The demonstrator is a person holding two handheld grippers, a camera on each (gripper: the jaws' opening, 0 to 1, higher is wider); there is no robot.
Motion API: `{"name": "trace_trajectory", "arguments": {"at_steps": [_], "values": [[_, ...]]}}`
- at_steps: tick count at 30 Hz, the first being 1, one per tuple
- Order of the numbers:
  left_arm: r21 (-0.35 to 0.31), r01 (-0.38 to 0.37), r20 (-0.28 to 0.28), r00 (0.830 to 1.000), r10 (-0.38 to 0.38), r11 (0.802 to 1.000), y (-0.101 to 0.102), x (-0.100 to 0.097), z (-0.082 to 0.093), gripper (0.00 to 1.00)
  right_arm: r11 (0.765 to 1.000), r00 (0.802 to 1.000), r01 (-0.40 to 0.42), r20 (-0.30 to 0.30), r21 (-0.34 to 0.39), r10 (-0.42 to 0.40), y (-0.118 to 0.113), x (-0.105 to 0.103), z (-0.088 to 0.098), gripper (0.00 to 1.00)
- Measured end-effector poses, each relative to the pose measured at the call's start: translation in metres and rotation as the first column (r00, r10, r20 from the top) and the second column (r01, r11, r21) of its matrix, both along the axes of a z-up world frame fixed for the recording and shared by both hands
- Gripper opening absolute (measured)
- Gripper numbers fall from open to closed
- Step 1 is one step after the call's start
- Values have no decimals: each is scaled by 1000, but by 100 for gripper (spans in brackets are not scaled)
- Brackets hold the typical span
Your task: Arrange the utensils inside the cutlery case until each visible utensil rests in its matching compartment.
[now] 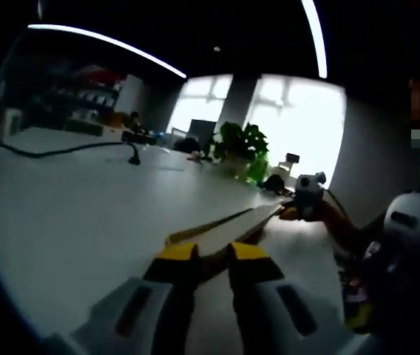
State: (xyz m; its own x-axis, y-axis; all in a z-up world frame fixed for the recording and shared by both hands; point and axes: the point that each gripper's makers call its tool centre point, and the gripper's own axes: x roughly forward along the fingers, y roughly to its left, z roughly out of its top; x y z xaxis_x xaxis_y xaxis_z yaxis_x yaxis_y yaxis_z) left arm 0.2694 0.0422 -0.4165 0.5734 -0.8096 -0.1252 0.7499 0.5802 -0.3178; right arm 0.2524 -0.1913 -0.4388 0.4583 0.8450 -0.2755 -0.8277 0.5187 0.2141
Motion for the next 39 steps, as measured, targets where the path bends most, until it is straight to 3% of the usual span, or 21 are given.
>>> {"name": "trace_trajectory", "arguments": {"at_steps": [5,8,11,16,20,22,24,27,29,30,33,35,39], "values": [[22,15,53,998,-16,1000,-2,1,12,30,999,1000,-16,-22,33,16,-2,-7,9,27],[88,48,93,994,-56,995,-5,1,14,36,996,997,-30,-67,86,36,0,-12,15,27],[124,73,69,994,-82,990,-9,2,13,46,983,986,-37,-154,179,65,2,-16,25,27],[148,140,-12,990,-139,979,-16,-3,12,65,971,959,7,-277,238,61,-2,-9,30,30],[62,151,-128,981,-143,987,-19,-4,16,64,957,910,62,-409,283,63,-4,1,28,30],[73,152,-203,970,-135,986,-18,-6,11,65,937,863,94,-497,336,91,-2,3,29,30],[83,167,-262,955,-140,982,-20,-11,8,66,935,809,116,-577,335,106,-1,3,22,29],[46,183,-291,943,-162,982,-26,-14,12,66,942,783,129,-615,309,94,-2,7,11,29],[24,187,-311,935,-171,982,-28,-16,13,65,920,734,152,-665,362,141,2,7,12,26],[22,187,-314,934,-171,982,-29,-16,13,65,914,719,169,-680,369,142,6,5,11,25],[21,188,-333,927,-170,982,-31,-15,9,64,919,714,186,-691,346,116,10,5,4,18],[24,188,-336,926,-169,982,-32,-15,8,64,910,696,194,-705,367,136,12,5,7,15],[21,197,-334,926,-179,980,-34,-17,9,63,913,696,186,-704,364,139,12,5,10,13]]}}
